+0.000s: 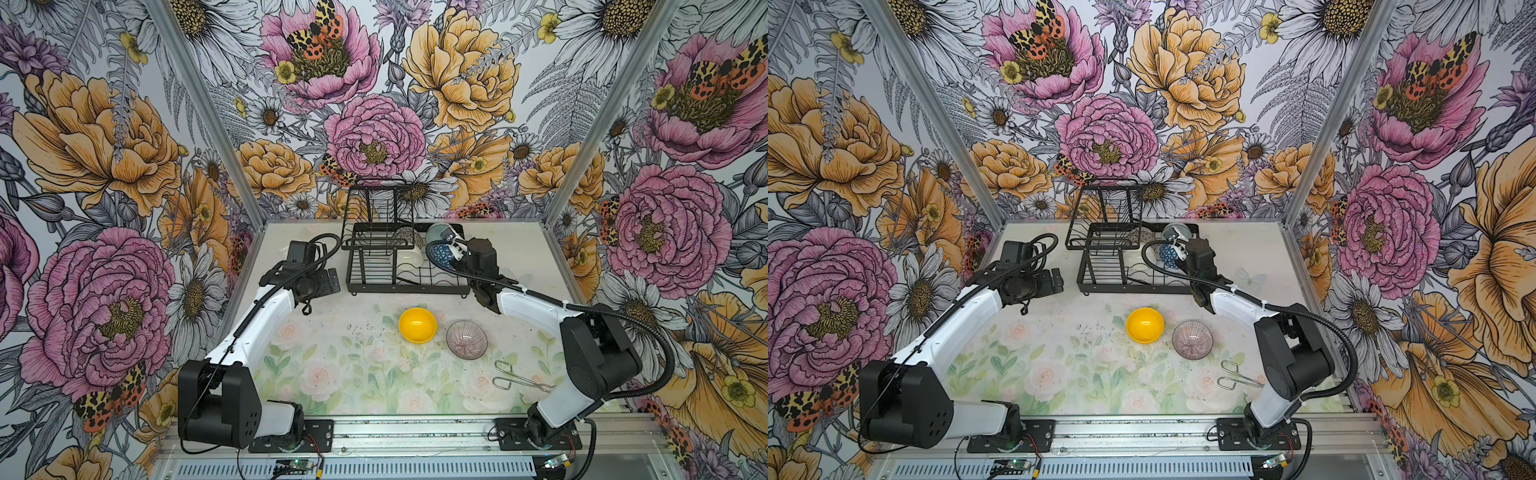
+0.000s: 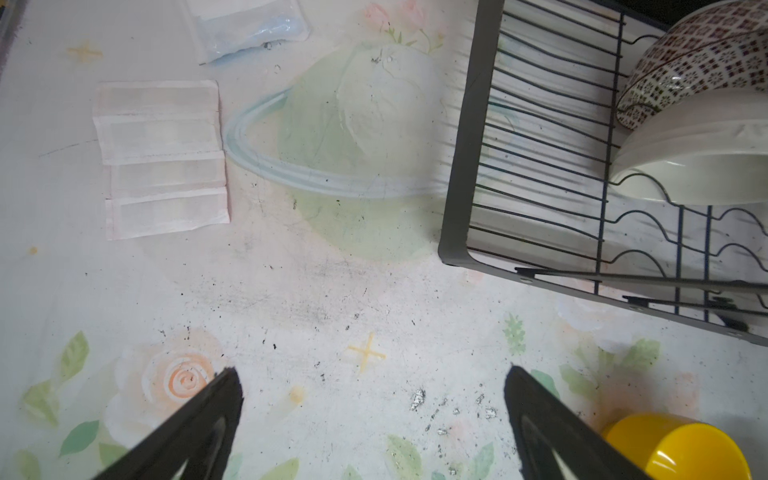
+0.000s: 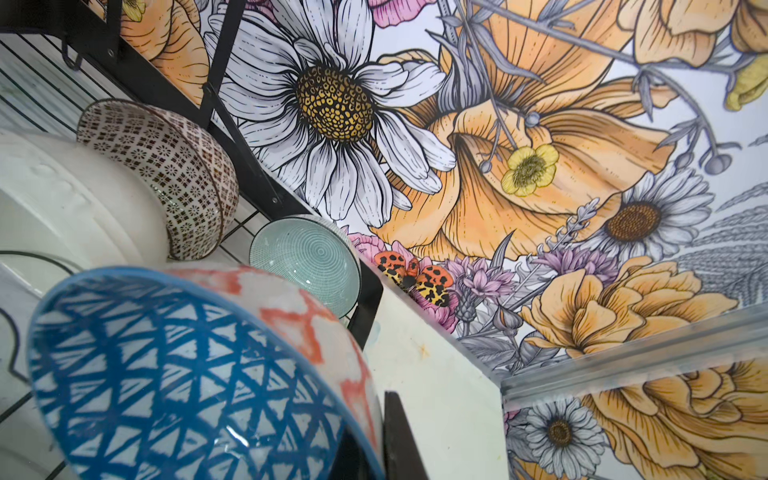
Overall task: Load the bowls into the dish rack
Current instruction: 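Carry the blue bowl with the right gripper into the rack beside the teal bowl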
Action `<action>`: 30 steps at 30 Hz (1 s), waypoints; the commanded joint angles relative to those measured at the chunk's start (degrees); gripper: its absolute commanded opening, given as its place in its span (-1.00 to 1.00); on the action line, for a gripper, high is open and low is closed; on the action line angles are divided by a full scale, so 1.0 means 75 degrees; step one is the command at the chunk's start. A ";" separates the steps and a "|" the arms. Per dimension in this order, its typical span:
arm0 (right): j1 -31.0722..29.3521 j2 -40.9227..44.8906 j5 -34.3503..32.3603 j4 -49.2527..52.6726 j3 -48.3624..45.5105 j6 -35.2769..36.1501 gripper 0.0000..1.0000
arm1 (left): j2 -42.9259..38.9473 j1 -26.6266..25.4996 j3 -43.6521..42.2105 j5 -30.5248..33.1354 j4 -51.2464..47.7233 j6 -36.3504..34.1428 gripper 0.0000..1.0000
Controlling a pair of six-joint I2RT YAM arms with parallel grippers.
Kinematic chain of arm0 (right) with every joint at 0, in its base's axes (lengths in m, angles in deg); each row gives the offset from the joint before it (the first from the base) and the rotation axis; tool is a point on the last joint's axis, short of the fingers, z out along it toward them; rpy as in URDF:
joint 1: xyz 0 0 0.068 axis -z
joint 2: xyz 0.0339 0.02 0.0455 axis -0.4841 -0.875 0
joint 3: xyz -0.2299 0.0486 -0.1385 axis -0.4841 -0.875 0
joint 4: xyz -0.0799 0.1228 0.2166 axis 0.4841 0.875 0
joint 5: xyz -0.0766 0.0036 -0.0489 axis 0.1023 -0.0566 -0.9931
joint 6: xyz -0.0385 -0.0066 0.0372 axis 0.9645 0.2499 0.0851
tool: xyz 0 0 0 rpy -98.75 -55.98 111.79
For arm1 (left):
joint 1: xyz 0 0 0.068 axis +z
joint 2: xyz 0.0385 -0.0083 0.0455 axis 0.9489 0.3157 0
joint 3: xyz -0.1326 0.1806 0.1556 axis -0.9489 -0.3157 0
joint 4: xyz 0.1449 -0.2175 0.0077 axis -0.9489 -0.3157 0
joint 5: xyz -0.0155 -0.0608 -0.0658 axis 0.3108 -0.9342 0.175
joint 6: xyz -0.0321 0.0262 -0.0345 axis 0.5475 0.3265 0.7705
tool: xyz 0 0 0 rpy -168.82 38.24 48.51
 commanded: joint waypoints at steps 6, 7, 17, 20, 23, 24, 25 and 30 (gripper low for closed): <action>0.0190 -0.1035 0.0201 -0.2445 0.0742 0.1515 -1.00 | 0.0091 0.0089 -0.0158 -0.0255 0.0212 -0.0166 0.98; 0.0206 -0.1157 0.0278 -0.2539 0.0800 0.1621 -1.00 | 0.0108 0.0090 -0.0166 -0.0285 0.0224 -0.0176 0.98; 0.0425 -0.1932 0.0742 -0.2976 0.1087 0.2299 -1.00 | 0.0167 0.0101 -0.0240 -0.0339 0.0288 -0.0201 0.98; 0.0434 -0.2073 0.0783 -0.3082 0.1080 0.2413 -1.00 | 0.0158 0.0118 -0.0246 -0.0354 0.0288 -0.0230 0.98; 0.0439 -0.2173 0.0779 -0.3169 0.1065 0.2335 -1.00 | 0.0159 0.0117 -0.0234 -0.0341 0.0303 -0.0231 0.97; 0.0439 -0.2188 0.0782 -0.3170 0.1064 0.2291 -1.00 | 0.0156 0.0115 -0.0217 -0.0342 0.0300 -0.0232 0.97; 0.0428 -0.2231 0.0778 -0.3197 0.1054 0.2261 -1.00 | 0.0156 0.0119 -0.0222 -0.0355 0.0311 -0.0224 0.97; 0.0416 -0.2448 0.0705 -0.3401 0.1046 0.2280 -1.00 | 0.0110 0.0115 -0.0216 -0.0369 0.0312 -0.0201 0.97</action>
